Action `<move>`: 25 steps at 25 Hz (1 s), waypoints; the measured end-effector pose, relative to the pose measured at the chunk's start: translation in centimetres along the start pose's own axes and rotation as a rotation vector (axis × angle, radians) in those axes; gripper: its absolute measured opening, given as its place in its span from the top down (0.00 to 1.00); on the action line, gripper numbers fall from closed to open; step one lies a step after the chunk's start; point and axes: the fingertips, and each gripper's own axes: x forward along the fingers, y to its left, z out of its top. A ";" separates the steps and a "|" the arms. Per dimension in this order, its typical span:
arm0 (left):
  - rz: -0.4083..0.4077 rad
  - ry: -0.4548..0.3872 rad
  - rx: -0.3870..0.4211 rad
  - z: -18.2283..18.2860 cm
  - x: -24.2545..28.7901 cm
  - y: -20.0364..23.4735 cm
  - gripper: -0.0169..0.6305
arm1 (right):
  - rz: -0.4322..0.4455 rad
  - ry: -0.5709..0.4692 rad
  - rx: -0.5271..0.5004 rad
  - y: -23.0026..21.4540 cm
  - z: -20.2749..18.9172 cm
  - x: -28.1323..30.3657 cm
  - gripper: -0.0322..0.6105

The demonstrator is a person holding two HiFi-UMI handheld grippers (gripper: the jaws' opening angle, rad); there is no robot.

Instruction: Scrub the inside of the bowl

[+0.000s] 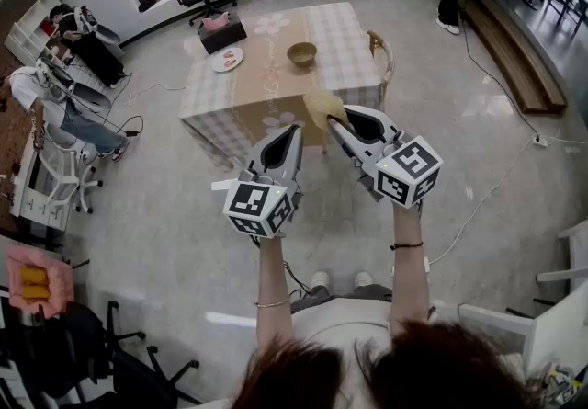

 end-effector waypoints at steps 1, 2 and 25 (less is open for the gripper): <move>0.001 -0.001 0.002 0.1 0.1 0.0 0.96 | 0.002 -0.001 -0.001 -0.1 0.1 0.1 0.83; 0.002 -0.002 0.005 0.2 0.2 0.0 0.96 | 0.004 -0.002 -0.002 -0.1 0.1 0.1 0.83; 0.063 0.008 -0.021 -0.5 0.7 -3.8 0.96 | 0.029 0.012 0.024 -1.1 -0.1 -4.2 0.83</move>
